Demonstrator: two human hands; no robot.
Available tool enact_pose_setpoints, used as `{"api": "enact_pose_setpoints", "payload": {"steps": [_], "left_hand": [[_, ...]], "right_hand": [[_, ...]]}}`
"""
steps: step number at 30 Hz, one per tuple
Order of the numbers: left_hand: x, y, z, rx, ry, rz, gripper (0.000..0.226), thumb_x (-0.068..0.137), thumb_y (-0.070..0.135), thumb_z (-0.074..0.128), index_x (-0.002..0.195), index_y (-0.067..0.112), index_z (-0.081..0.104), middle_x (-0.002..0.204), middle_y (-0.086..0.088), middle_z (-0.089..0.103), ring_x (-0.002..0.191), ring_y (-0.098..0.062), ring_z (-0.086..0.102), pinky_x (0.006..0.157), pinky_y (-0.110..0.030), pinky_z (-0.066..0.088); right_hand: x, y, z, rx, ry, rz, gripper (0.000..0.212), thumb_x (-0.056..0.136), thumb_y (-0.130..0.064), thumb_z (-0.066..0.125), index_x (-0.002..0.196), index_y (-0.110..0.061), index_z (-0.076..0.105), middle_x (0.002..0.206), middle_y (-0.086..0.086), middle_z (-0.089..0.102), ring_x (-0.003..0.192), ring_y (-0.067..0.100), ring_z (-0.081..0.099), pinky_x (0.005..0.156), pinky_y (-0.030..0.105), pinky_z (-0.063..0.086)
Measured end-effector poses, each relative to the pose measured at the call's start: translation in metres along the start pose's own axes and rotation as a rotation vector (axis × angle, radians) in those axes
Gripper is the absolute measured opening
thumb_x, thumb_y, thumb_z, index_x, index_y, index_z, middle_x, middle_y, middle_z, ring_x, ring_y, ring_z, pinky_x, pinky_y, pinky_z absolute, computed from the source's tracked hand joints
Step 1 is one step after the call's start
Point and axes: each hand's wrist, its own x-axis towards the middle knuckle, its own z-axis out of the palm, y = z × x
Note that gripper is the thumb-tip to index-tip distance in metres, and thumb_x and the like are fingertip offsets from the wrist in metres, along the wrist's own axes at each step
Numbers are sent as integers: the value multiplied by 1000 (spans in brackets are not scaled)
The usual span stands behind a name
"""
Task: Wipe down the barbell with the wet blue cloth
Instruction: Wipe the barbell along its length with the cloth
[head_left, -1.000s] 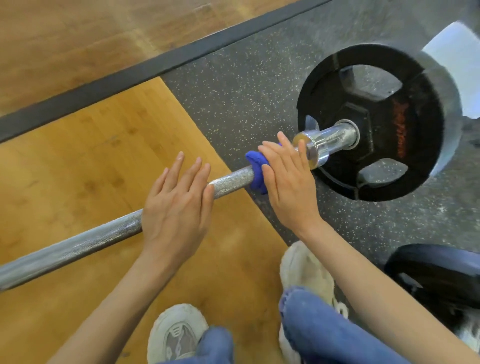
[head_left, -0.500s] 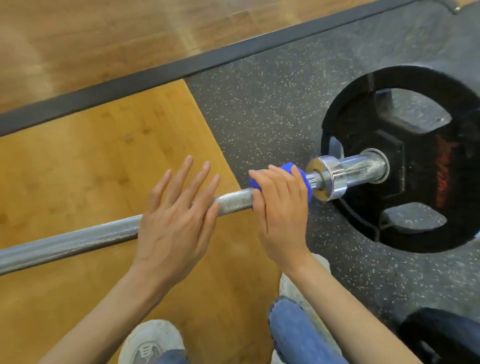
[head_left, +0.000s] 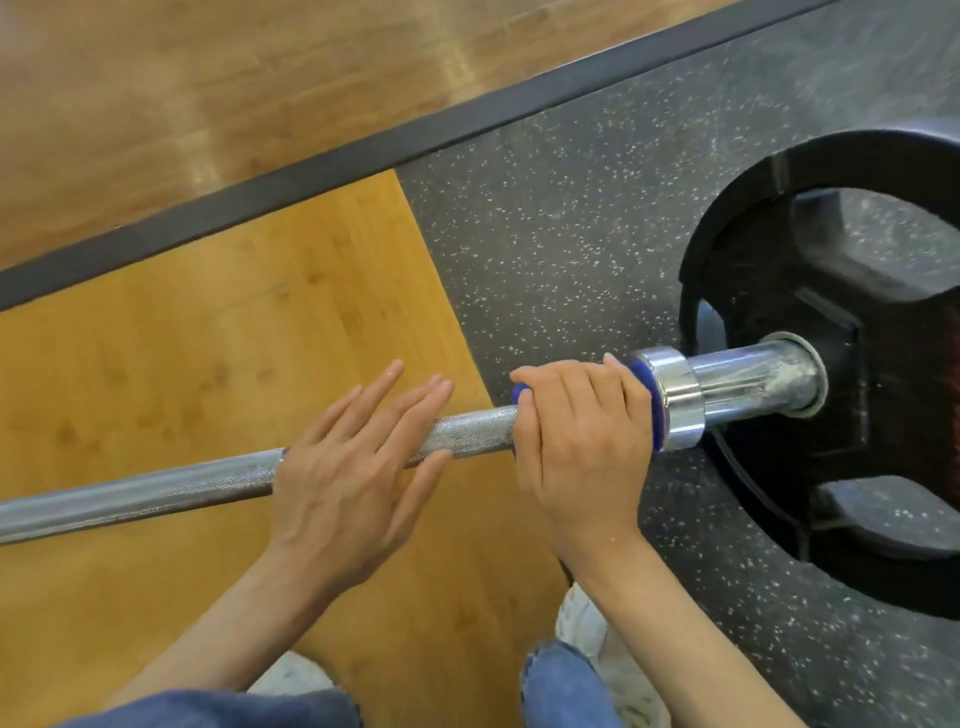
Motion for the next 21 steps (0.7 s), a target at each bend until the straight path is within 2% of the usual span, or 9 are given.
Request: {"api": "enact_pose_setpoints", "payload": {"steps": [3,4,5,7,10,12,15,19,21], "left_hand": [[9,-3,1,-15,7,-33,48,109,35,29,139,16,62,131,2,68,136,-22,53,101,-36,41],[13,-4,1,-18,4,-40,48,110,34,27,137,16,63,128,2,70,135,-22,54,100,-34,41],[16,-6,1,-20,3,-50,49,110,33,25,136,16,63,127,2,70,134,-22,55,99,-33,40],[23,-9,1,-24,6,-78,50,111,34,24,135,17,64,126,3,71,134,-22,55,97,-31,40],[29,-12,0,-25,20,-125,53,111,36,21,132,21,67,124,6,72,132,-20,57,91,-28,39],[34,-13,-1,-54,6,-153,57,112,39,17,131,23,68,122,9,72,130,-17,58,89,-27,38],[40,-15,-2,-91,-20,-204,59,111,43,14,130,26,68,123,9,72,130,-14,57,88,-26,37],[46,-22,-4,-126,-58,-243,60,110,46,14,130,28,68,122,9,73,131,-13,57,88,-26,36],[49,-23,-6,-128,-57,-245,61,110,48,14,128,29,70,119,8,74,126,-13,60,85,-24,36]], "right_hand": [[17,1,3,-1,-46,-34,25,100,-17,45,89,-15,68,82,-1,63,79,22,56,92,36,39],[21,3,4,16,-42,-45,25,100,-17,46,89,-15,68,82,-1,63,78,22,57,93,36,39],[23,6,7,40,-33,-50,25,101,-18,46,92,-15,69,85,-1,65,82,22,59,98,35,38],[16,10,10,100,-13,-41,29,104,-21,44,108,-15,72,105,-1,70,104,22,61,114,36,29],[-1,10,16,157,11,-26,37,109,-26,36,136,-16,59,139,1,62,138,23,44,124,40,11],[3,11,20,147,15,-54,37,110,-29,34,140,-19,54,145,-1,57,143,23,38,125,41,8],[25,16,22,143,-18,-94,38,107,-29,42,135,-15,62,142,0,60,139,25,43,123,38,15],[32,0,21,147,-63,63,44,106,-27,43,144,-6,53,153,8,47,147,29,34,126,42,5],[23,-8,22,197,-71,53,43,106,-24,40,145,-7,51,154,7,46,148,27,32,126,43,4]]}}
